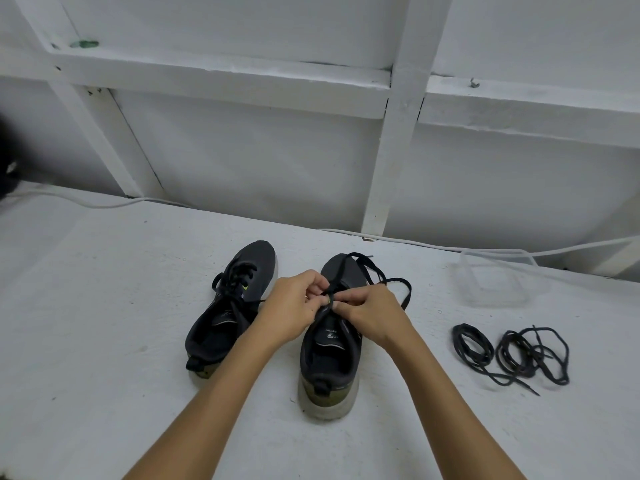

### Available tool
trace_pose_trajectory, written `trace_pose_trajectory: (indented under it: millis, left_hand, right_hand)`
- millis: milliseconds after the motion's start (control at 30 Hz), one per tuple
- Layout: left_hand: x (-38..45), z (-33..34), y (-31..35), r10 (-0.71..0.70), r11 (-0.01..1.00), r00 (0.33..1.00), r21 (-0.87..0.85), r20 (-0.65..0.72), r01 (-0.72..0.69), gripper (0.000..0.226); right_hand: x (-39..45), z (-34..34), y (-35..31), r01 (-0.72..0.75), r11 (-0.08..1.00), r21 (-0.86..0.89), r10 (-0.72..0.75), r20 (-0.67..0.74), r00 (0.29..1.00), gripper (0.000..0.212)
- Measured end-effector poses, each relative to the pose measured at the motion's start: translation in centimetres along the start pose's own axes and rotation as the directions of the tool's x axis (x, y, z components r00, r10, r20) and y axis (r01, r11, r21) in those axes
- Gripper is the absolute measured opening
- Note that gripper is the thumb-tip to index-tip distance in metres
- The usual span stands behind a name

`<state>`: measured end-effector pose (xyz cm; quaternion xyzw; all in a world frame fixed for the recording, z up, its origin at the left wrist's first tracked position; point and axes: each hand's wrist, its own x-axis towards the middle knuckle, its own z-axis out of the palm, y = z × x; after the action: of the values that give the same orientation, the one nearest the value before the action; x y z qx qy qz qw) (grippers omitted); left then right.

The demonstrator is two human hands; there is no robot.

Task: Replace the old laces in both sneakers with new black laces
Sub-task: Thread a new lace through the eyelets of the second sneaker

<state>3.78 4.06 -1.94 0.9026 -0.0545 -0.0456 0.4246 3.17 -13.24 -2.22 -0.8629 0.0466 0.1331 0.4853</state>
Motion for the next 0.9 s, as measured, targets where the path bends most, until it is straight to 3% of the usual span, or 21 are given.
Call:
trace_pose_trajectory:
  millis: [133, 300, 367, 433, 533, 700, 767, 833, 900]
  left_hand:
    - [-1.0, 0.6, -0.4, -0.098, 0.986, 0.992, -0.141, -0.08, 0.086, 0.021]
    - [-4.0, 1.5, -1.1, -0.165, 0.9, 0.986, -0.406, 0.02, 0.159, 0.038]
    - [-4.8, 2.3, -1.0, -0.176, 0.91, 0.984, -0.379, 0.019, 0.17, 0.041]
    - [-5.2, 3.0, -0.6, -0.173, 0.95, 0.984, -0.272, -0.047, 0.154, 0.018]
    - [-5.4, 3.5, 0.2, -0.137, 0.979, 0.983, -0.171, -0.122, 0.115, 0.044]
    - [-5.5, 3.6, -0.5, -0.202, 0.971, 0.955, -0.175, -0.217, 0.165, 0.043]
    - [-5.5, 3.7, -0.6, -0.208, 0.971, 0.948, -0.165, -0.24, 0.172, 0.044]
    - [-5.5, 3.8, -0.5, -0.212, 0.968, 0.947, -0.183, -0.24, 0.17, 0.043]
    - [-5.6, 3.7, -0.2, -0.238, 0.951, 0.95, -0.248, -0.202, 0.185, 0.038]
  right_hand:
    - [0.0, 0.2, 0.0, -0.012, 1.0, -0.001, 0.012, 0.009, 1.0, 0.013]
    - [-0.2, 1.0, 0.0, 0.005, 0.997, -0.081, -0.004, 0.008, 1.0, 0.012]
    - [-0.2, 1.2, 0.2, 0.031, 0.994, -0.105, -0.031, -0.001, 1.0, 0.012]
    - [-0.5, 1.1, 0.3, 0.058, 0.993, -0.106, -0.058, 0.005, 0.998, 0.013]
    - [-1.1, 0.9, 0.5, 0.094, 0.993, -0.065, -0.093, 0.021, 0.995, 0.014]
    - [-2.0, -0.3, -0.2, 0.02, 0.944, 0.33, -0.016, -0.017, 1.0, 0.022]
    - [-2.3, -1.1, -1.1, 0.049, 0.909, 0.413, -0.041, -0.028, 0.999, 0.024]
    - [-2.6, -1.8, -1.8, 0.08, 0.815, 0.574, -0.032, -0.093, 0.995, 0.025]
    - [-2.7, -2.3, -1.9, 0.066, 0.645, 0.761, 0.024, -0.106, 0.994, 0.025]
